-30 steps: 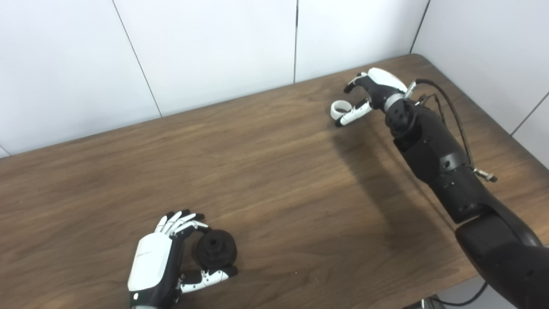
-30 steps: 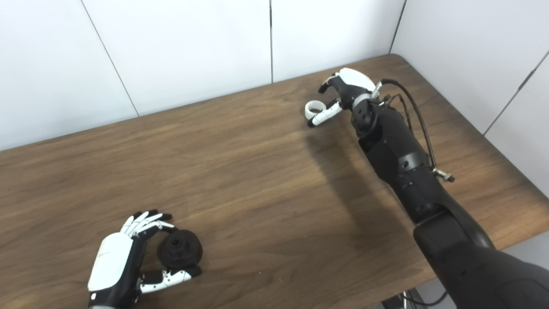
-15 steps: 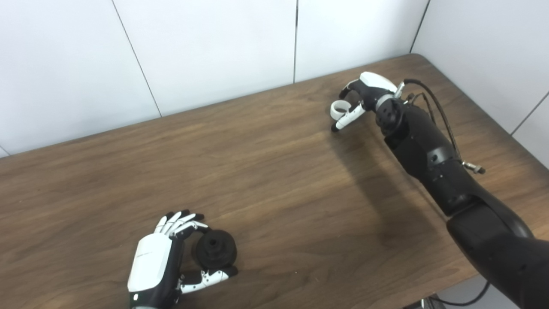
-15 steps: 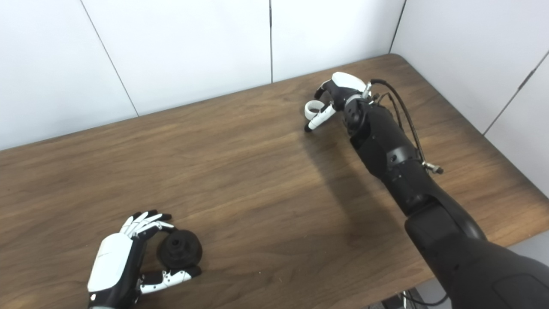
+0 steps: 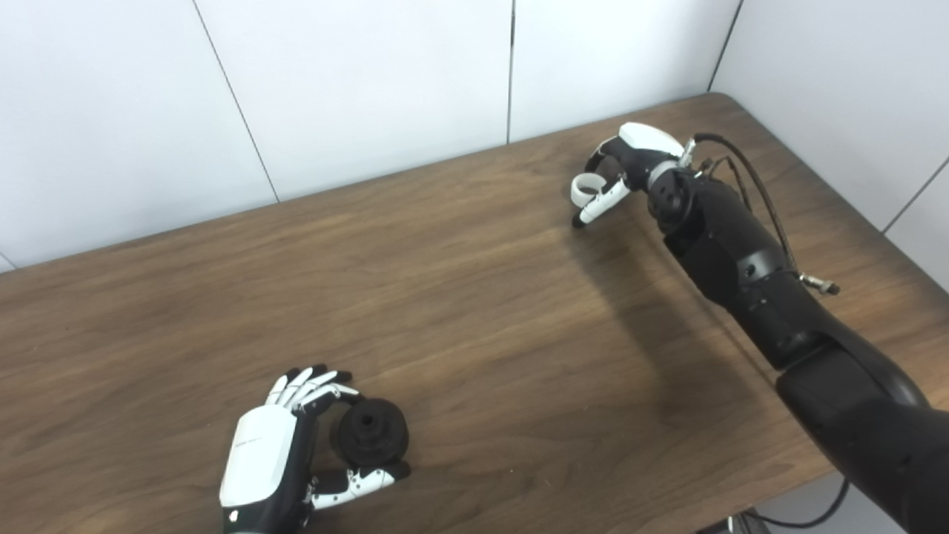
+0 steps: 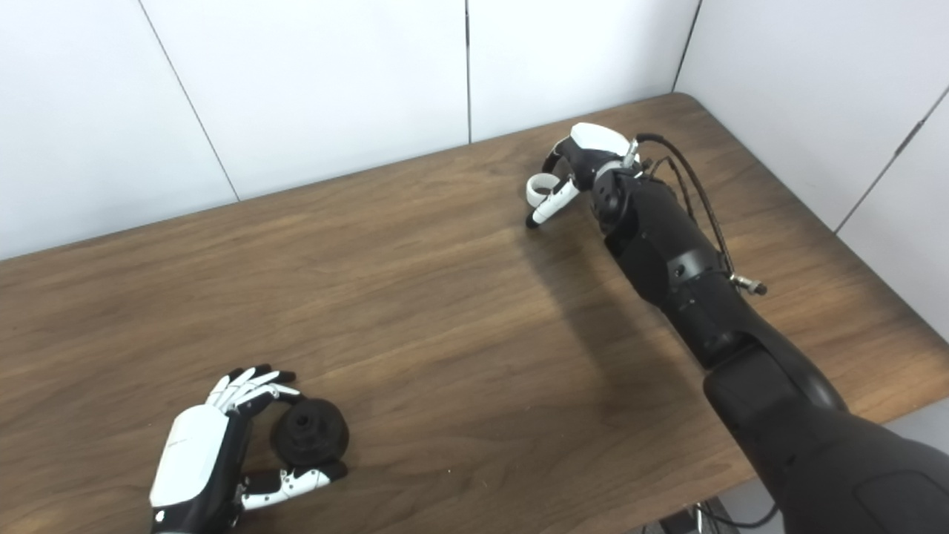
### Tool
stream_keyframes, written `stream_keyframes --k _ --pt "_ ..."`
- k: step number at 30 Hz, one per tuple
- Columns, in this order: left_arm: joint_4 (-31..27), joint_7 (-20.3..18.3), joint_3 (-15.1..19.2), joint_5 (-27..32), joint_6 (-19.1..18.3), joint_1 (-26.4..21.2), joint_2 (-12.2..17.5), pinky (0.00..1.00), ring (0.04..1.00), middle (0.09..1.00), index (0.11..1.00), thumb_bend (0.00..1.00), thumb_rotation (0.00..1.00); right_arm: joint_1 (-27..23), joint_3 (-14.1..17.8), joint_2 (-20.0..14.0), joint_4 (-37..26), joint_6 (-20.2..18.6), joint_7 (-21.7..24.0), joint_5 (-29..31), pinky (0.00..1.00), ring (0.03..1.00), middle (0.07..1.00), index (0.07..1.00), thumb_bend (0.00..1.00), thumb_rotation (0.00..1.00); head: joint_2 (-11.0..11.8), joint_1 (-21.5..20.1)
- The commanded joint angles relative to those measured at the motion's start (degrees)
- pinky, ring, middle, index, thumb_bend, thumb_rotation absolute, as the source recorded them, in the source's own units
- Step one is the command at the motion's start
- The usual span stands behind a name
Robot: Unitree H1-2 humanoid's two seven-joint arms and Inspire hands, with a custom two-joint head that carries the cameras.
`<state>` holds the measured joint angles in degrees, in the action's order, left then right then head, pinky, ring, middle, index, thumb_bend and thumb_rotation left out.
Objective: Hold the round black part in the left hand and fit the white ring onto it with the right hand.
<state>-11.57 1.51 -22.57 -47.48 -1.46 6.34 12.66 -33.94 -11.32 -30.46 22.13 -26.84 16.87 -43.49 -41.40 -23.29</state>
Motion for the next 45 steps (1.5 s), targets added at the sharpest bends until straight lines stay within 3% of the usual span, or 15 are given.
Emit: stream_keyframes --k 1,6,10,11,14,19,34,40,45 --pt "2.9 -4.6 -0.2 -1.5 -4.1 4.1 1.9 0.93 0.869 0.777 0.486 0.52 0.05 -2.9 -0.2 -1.9 -1.1 0.0 -0.2 -1.2 0.89 0.973 0.928 0.714 0.76 0.30 0.0 0.0" --pt "2.9 -4.9 -0.1 -1.3 -4.2 4.1 1.9 0.94 0.873 0.780 0.486 0.52 0.05 -2.9 -0.2 -2.0 -1.2 0.0 0.2 -1.3 0.89 0.976 0.933 0.697 0.75 0.29 0.0 0.0" --pt "2.8 -4.5 -0.1 -1.5 -3.9 4.1 2.0 0.93 0.868 0.777 0.486 0.52 0.05 -2.5 0.7 -1.4 -1.5 0.0 -1.3 -0.7 0.89 0.959 0.902 0.631 0.75 0.26 -0.2 0.2" --pt "2.8 -4.6 -0.1 -1.5 -4.0 4.2 2.0 0.93 0.867 0.776 0.486 0.52 0.05 -2.3 1.1 -1.1 -1.4 0.1 -2.2 -0.1 0.88 0.953 0.893 0.549 0.62 0.20 -0.3 0.1" --pt "2.6 -4.9 -0.1 -1.5 -4.2 4.2 1.9 0.93 0.868 0.776 0.486 0.52 0.05 -2.1 1.9 -0.5 -1.0 0.2 -4.2 1.2 0.87 0.936 0.866 0.495 0.53 0.15 -0.3 0.1" --pt "2.6 -4.8 -0.1 -1.5 -4.2 4.3 1.8 0.93 0.869 0.775 0.486 0.52 0.05 -1.8 2.0 -0.2 -0.7 0.5 -6.3 2.6 0.82 0.863 0.777 0.486 0.52 0.13 -0.3 0.1" --pt "2.1 -4.9 0.0 -1.4 -4.2 4.4 1.7 0.93 0.870 0.780 0.486 0.52 0.05 -0.8 0.9 -1.3 -2.1 0.6 -6.3 3.5 0.82 0.867 0.779 0.486 0.52 0.13 -0.8 0.7" --pt "2.3 -4.6 -0.4 -2.3 -4.0 4.3 1.7 0.93 0.869 0.781 0.486 0.52 0.05 -0.9 -2.1 -2.8 -6.5 1.4 -3.1 2.9 0.83 0.866 0.769 0.486 0.52 0.13 -1.0 1.5" --pt "2.0 -5.0 -0.5 -2.4 -4.3 4.4 1.2 0.92 0.868 0.778 0.485 0.52 0.05 -1.4 -5.4 -3.8 -11.8 1.8 1.0 1.7 0.84 0.906 0.821 0.486 0.52 0.13 -1.2 2.9"
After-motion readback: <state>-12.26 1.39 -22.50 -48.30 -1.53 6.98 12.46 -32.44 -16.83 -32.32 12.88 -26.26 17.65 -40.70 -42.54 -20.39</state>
